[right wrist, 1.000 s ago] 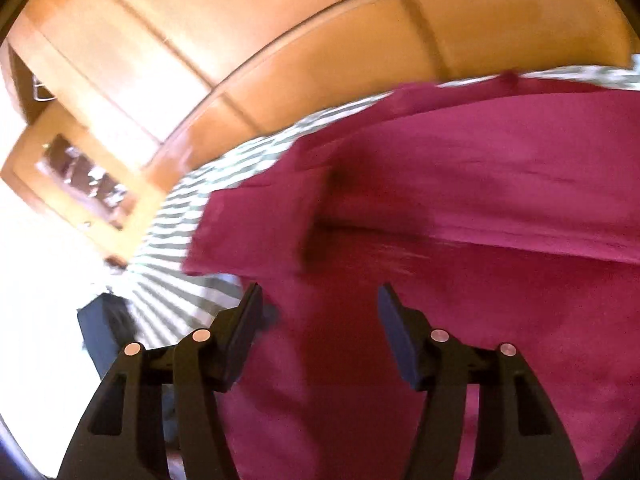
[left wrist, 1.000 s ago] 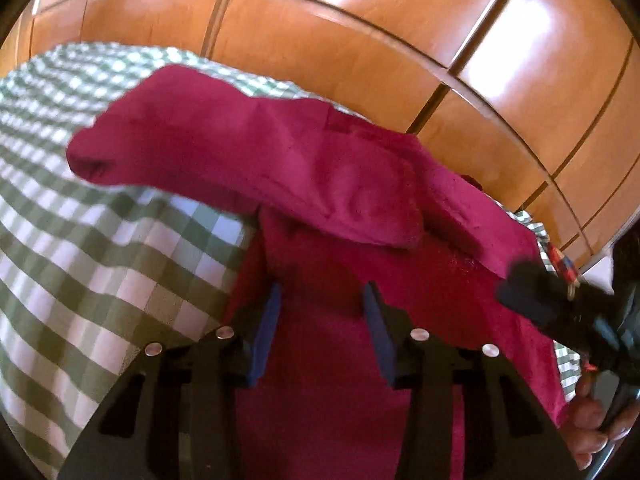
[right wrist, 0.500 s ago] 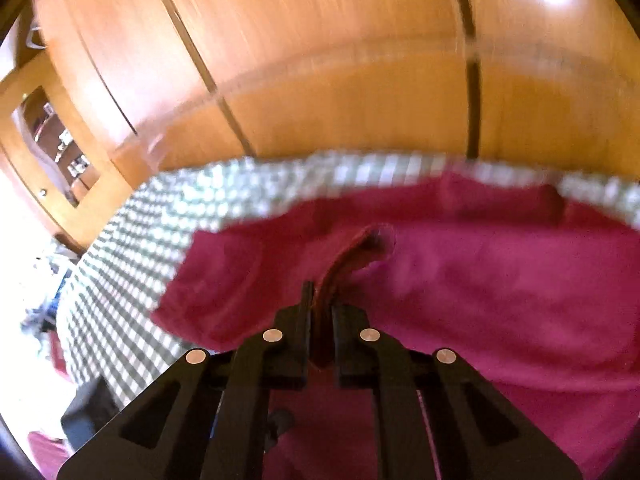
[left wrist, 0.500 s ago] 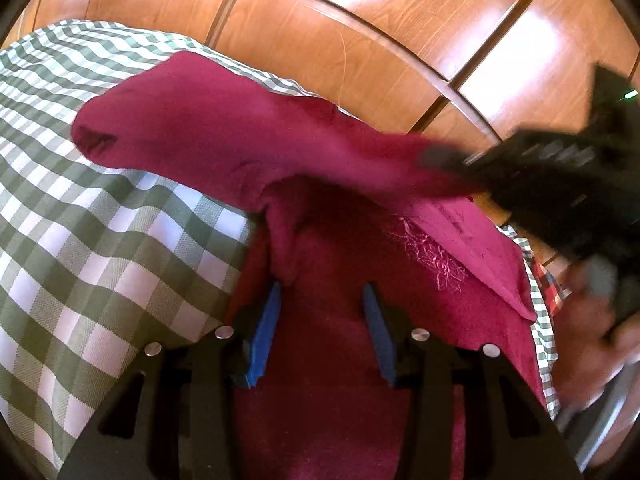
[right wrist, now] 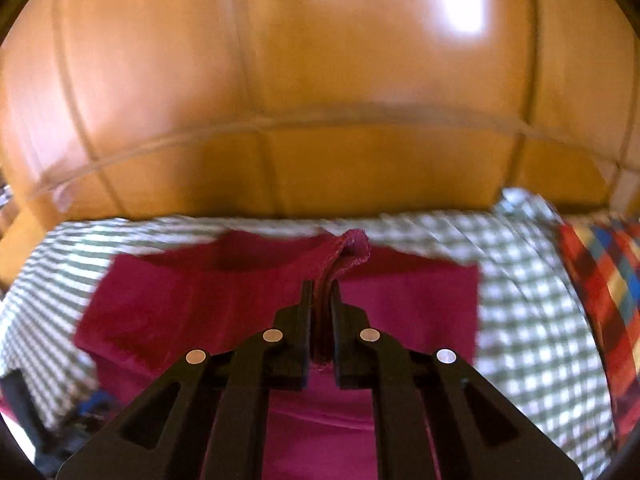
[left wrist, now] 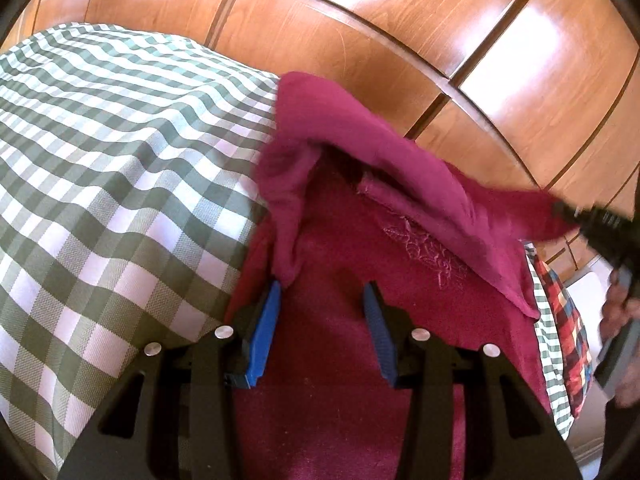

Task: Fold small clothes

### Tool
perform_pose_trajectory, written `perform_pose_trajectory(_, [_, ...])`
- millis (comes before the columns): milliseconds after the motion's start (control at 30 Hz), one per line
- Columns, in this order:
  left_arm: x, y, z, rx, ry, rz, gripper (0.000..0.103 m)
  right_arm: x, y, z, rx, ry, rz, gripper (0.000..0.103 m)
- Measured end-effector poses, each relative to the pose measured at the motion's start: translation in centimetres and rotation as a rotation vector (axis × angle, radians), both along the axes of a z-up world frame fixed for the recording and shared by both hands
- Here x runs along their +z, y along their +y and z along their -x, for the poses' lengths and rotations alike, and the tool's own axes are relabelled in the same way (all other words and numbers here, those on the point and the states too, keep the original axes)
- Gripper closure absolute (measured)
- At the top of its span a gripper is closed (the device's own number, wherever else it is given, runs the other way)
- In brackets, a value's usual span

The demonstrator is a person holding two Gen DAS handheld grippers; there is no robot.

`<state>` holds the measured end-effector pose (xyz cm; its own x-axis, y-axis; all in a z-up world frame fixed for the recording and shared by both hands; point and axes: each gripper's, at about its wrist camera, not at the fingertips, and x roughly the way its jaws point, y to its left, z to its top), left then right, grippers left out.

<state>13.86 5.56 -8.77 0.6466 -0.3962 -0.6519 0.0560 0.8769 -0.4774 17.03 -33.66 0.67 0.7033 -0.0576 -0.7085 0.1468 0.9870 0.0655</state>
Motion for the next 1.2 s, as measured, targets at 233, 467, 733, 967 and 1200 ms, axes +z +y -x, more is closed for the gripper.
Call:
perform_pose_trajectory(233, [0.1, -0.5, -0.5, 0.001, 0.004, -0.026, 0.06, -5.3, -4.9, 1.5, -0.102, 0.083, -0.054, 0.096])
perform_pose_trajectory(467, [0.1, -0.6, -0.6, 0.0, 0.007, -0.042, 0.06, -7.5, -6.2, 2.3, -0.102, 0.104, -0.132, 0.096])
perform_pose_trajectory(733, [2.9, -0.7, 0.3, -0.048, -0.018, -0.105, 0.056, -3.6, -6.6, 5.2, -0.104, 0.018, -0.068, 0.065])
perform_pose_trajectory(967, [6.5, -1.7, -3.3, -0.082, -0.108, -0.095, 0.054, -2.8, -2.8, 2.7, -0.004, 0.012, -0.034, 0.065])
perform_pose_trajectory(1200, [1.6, -4.9, -6.9, -0.153, 0.012, -0.24, 0.054, -7.8, -1.5, 3.0, 0.017, 0.033, 0.053, 0.064])
